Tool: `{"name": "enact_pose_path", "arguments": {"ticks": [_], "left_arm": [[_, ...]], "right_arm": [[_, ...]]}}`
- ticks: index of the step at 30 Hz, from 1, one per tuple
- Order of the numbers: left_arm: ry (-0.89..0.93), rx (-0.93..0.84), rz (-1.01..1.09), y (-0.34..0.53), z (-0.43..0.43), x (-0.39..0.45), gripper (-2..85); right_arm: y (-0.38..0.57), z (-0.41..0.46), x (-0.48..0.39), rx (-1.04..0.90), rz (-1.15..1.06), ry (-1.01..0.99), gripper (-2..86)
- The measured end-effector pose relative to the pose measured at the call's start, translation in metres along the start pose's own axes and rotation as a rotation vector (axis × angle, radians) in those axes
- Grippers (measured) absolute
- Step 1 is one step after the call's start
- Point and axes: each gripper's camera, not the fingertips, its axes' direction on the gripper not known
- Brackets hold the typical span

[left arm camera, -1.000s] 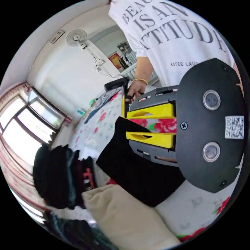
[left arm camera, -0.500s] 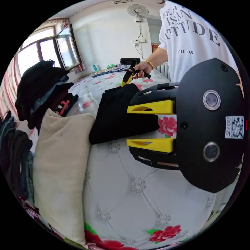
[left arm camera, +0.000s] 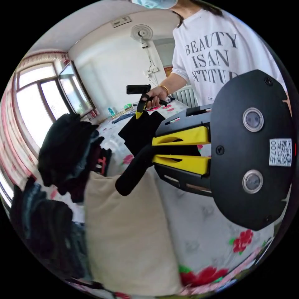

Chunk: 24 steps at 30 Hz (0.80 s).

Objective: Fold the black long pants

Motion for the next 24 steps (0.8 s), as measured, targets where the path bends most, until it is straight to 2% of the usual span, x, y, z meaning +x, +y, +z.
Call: {"name": "enact_pose_path", "arguments": {"ticks": [5, 8, 11, 13, 16, 20, 24], "left_arm": [[-0.113, 0.218, 0.162, -0.081, -0.132, 0.019, 5.0], [-0.215, 0.351, 0.194, -0.138, -0.203, 0.017, 5.4], [-0.344, 0.399, 0.125, -0.197, -0.241, -0.012, 8.0], [-0.481, 0.4, -0.053, -0.224, -0.247, -0.055, 10.3], [-0.626, 0.425, -0.177, -0.211, -0.235, -0.087, 10.7], [-0.727, 0.47, -0.087, -0.157, -0.194, -0.075, 9.5], [-0.745, 0.345, -0.003, -0.085, -0.109, -0.05, 9.2]], "right_arm": [[-0.15, -0.01, -0.106, 0.14, -0.285, -0.002, 4.0], [-0.245, 0.004, -0.154, 0.232, -0.355, 0.008, 4.2], [-0.33, 0.045, -0.158, 0.288, -0.264, 0.092, 4.9], [-0.354, 0.073, -0.146, 0.301, -0.199, 0.178, 5.2], [-0.339, 0.109, -0.132, 0.261, -0.196, 0.175, 5.7], [-0.238, 0.139, -0.124, 0.143, -0.363, 0.181, 6.2], [-0.095, 0.141, -0.089, 0.011, -0.339, 0.353, 6.7]]}}
